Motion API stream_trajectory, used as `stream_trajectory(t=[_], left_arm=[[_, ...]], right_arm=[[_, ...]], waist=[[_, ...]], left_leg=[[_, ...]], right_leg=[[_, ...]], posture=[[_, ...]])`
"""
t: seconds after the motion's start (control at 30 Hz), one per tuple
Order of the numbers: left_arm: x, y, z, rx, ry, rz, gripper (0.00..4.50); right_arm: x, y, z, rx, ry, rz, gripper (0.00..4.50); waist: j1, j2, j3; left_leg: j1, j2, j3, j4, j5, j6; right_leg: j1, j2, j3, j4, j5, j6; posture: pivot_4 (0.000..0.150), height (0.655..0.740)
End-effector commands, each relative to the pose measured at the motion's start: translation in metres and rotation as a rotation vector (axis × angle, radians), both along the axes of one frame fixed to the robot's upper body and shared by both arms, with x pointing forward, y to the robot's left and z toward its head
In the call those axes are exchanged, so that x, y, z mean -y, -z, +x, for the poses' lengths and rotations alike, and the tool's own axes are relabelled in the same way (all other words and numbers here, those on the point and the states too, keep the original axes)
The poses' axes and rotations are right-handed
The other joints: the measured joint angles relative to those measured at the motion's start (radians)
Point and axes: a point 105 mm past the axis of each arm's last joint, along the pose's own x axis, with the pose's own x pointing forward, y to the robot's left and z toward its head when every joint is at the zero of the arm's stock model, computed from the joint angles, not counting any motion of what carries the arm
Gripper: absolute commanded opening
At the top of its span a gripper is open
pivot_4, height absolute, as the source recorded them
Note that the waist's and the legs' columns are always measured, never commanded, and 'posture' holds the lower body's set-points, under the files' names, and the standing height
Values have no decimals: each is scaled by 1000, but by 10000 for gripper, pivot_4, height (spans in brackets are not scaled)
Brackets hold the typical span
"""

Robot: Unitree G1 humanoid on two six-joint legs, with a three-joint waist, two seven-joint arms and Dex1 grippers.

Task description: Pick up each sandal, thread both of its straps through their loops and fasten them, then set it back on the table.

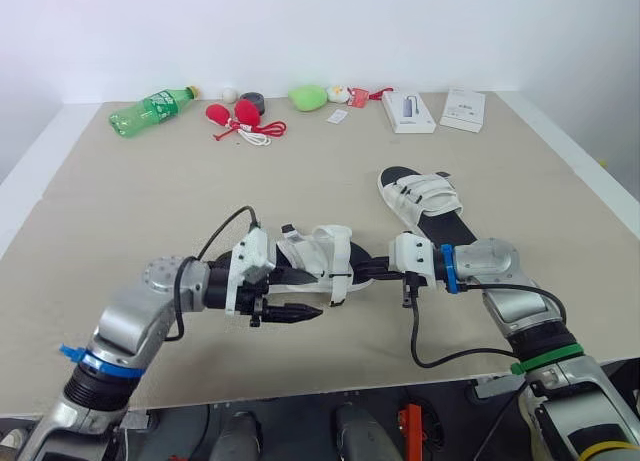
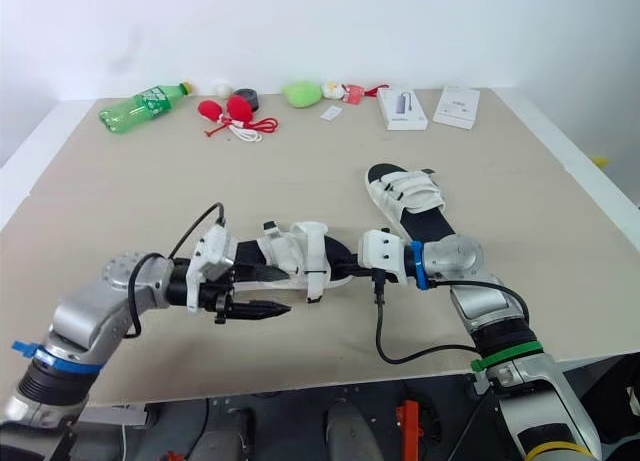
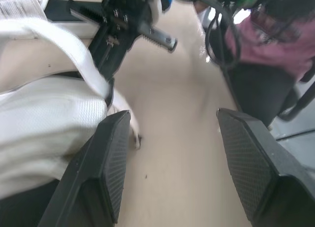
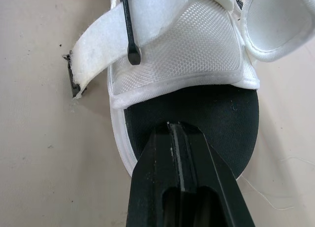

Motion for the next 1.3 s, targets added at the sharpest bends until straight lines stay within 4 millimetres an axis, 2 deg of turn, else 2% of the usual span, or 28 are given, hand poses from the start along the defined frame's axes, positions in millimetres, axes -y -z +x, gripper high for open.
stream_trajectory(t=[0.03,0.1,0.27,0.4,0.6,0.9,1.07,1.17,1.3], left_arm=[[4,5,-4,25,36,0,28565],[7,10,-4,2,42,7,28565],[16,13,14,-23,-26,17,28565],[23,20,20,-32,-48,54,28565],[27,28,16,-62,-41,98,28565],[43,21,26,-56,-91,53,28565],[46,22,22,-73,-60,42,28565],[47,23,21,-92,-47,41,21193],[48,23,21,-98,-36,41,1109]], right_arm=[[8,26,-5,-80,18,-83,0],[8,26,-5,-79,19,-84,0],[11,27,-7,-78,24,-88,0],[12,26,-8,-76,29,-87,0],[12,26,-7,-73,30,-88,0],[11,25,-7,-71,27,-90,0],[12,24,-5,-69,30,-92,0],[12,24,-5,-68,31,-94,0],[12,23,-5,-69,31,-94,0]], waist=[[0,0,0],[0,0,0],[1,0,0],[1,0,0],[1,0,0],[3,0,0],[3,0,0],[3,0,0],[3,0,0]], left_leg=[[0,0,0,0,0,0],[0,0,0,0,0,0],[0,0,0,0,0,0],[0,0,0,0,0,0],[0,0,0,0,0,0],[0,-1,0,0,0,0],[0,-1,0,2,0,0],[0,-1,0,2,0,0],[0,-1,0,1,0,0]], right_leg=[[0,0,0,0,0,0],[0,0,0,0,0,0],[0,0,0,0,0,0],[0,0,0,0,0,0],[0,0,0,0,0,0],[0,0,0,0,0,0],[1,0,0,0,0,1],[1,0,0,0,0,1],[1,0,0,0,0,1]], posture=[[1500,7400],[1500,7400],[1500,7400],[1500,7400],[1500,7400],[1500,7400],[1500,7400],[1500,7400],[1500,7400]])
